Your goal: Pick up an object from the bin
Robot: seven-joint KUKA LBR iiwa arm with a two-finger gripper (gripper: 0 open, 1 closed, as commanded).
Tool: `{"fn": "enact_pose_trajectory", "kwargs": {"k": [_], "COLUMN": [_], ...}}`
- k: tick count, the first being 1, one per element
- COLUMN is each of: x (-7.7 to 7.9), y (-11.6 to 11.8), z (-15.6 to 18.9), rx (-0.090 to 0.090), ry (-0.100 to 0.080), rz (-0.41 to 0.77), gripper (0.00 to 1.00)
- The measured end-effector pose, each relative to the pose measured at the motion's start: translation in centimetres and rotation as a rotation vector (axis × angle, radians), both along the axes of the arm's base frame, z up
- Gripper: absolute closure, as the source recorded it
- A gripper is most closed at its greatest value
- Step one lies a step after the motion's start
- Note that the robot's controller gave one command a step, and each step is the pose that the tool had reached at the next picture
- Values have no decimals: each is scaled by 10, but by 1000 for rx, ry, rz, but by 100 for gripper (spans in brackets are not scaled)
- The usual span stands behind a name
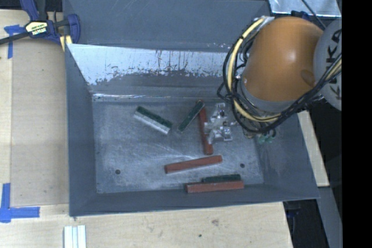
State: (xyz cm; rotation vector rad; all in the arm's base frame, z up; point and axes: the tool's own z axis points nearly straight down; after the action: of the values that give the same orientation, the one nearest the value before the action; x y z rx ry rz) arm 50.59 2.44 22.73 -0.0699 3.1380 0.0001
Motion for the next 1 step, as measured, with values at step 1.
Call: {"fn": "enact_pose_trajectory", "kwargs": {"k": [1], "x": [4], "y": [10], "z": [-80], "rx": [0], "ry": [2], "rz": [13], "gripper": [0]}}
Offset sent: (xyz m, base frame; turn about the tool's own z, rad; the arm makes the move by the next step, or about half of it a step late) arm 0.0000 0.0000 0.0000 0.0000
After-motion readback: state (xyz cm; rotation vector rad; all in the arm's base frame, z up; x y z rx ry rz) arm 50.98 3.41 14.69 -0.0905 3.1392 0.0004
